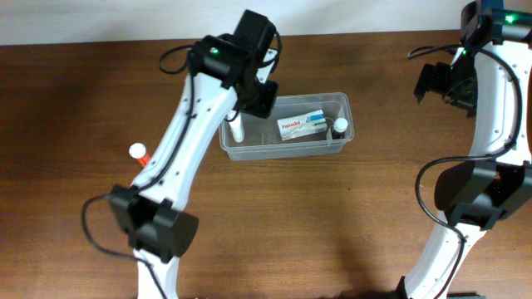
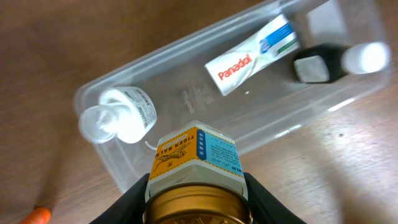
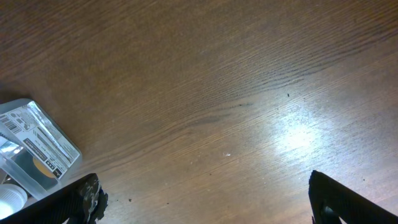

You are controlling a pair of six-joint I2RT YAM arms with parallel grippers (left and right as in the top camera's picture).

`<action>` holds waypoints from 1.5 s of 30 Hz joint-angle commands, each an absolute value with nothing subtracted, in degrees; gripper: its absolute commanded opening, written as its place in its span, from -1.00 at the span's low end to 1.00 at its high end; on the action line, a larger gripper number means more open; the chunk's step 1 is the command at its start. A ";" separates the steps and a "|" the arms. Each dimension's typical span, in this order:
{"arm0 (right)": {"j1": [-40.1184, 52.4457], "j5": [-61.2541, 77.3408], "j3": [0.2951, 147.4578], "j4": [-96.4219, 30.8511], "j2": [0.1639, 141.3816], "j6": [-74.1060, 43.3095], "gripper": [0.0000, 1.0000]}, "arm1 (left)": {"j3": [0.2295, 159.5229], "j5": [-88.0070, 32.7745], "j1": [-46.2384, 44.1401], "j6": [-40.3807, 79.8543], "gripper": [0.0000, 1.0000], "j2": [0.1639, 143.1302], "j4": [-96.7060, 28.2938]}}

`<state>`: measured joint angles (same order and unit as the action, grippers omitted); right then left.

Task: Pack container
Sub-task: 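Lift the jar and carry it right over the container, then lower the Tiger Balm jar into the container's left-center area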

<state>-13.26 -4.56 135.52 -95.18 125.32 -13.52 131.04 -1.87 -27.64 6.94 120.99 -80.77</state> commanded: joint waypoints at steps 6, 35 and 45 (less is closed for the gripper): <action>-13.58 -5.19 135.55 -95.15 125.14 -14.00 0.97 | 132.03 -1.67 -30.35 6.83 -0.30 127.46 -80.64; -13.58 -5.19 135.55 -95.15 125.14 -14.00 0.97 | 131.52 -1.63 -31.46 7.46 -0.29 135.11 -78.43; -13.58 -5.19 135.55 -95.15 125.14 -14.00 0.97 | 131.28 -1.37 -31.46 7.46 -0.29 135.11 -78.22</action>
